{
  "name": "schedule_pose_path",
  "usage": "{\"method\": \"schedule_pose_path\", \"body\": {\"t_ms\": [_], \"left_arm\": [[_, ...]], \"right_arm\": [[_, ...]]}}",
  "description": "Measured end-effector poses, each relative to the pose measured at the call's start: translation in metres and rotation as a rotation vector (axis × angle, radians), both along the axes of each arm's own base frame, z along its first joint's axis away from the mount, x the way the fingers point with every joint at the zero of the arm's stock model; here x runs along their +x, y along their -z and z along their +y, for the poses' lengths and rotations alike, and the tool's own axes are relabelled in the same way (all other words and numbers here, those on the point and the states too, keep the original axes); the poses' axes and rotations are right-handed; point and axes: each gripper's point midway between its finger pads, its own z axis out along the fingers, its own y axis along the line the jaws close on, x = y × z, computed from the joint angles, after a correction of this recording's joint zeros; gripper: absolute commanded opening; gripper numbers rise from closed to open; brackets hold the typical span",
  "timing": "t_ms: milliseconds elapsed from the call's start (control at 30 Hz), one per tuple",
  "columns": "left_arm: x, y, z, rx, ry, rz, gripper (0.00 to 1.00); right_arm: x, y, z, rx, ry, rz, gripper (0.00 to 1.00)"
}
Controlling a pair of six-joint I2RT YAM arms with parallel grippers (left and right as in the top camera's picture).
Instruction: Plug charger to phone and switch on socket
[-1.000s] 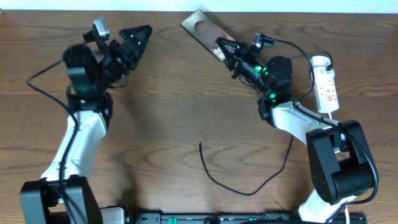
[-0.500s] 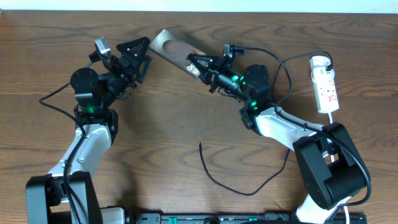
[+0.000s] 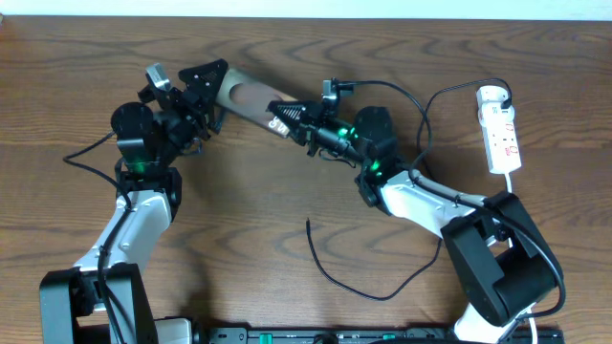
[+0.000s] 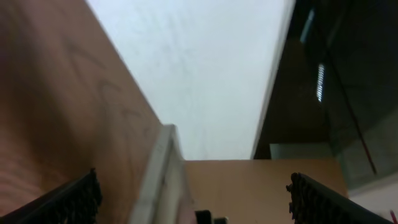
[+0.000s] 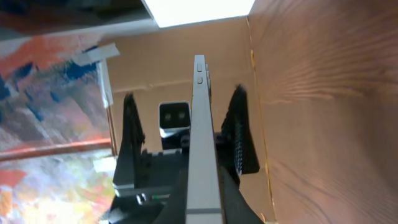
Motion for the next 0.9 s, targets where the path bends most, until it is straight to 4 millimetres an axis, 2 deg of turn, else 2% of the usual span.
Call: {"method": "schedule_pose_path", "body": {"t_ms": [33,100,200,233,367,467,500,567,900], "left_arm": [[0.0,0.0,0.0,-0.002,-0.001,0.004,0.93],[0.0,0.0,0.0,-0.011,-0.004,0.008,0.83],[0.001,-0.001,0.002,-0.026,-0.013,0.011,0.54],[0.002,-0.002,0.002,-0.032,-0.017,0.012,0.48],[0.003,-0.003,0.004,-0.046,-0.03,0.015,0.28],[0.003,-0.002,0.004,-0.046,-0.034,0.022,0.19],[0.003,-0.001,0.004,-0.044,-0.034,0.022,0.12],[0.003,0.0,0.005,-0.042,-0.037,0.025,0.08],[0.003,-0.002,0.006,-0.037,-0.04,0.012,0.07]], "right_arm": [[-0.002,0.0,0.003,-0.003,-0.007,-0.007,0.01],[-0.004,0.0,0.005,-0.007,-0.012,-0.015,0.01],[-0.008,0.0,0.009,-0.013,-0.022,-0.027,0.01],[-0.009,0.0,0.01,-0.014,-0.022,-0.029,0.01],[-0.011,-0.002,0.013,-0.012,-0.024,-0.043,0.01],[-0.011,-0.004,0.013,-0.007,-0.021,-0.052,0.01],[-0.011,-0.005,0.013,-0.005,-0.02,-0.054,0.01],[-0.01,-0.007,0.012,-0.001,-0.019,-0.059,0.01],[-0.009,-0.009,0.013,0.017,-0.013,-0.027,0.01]]}}
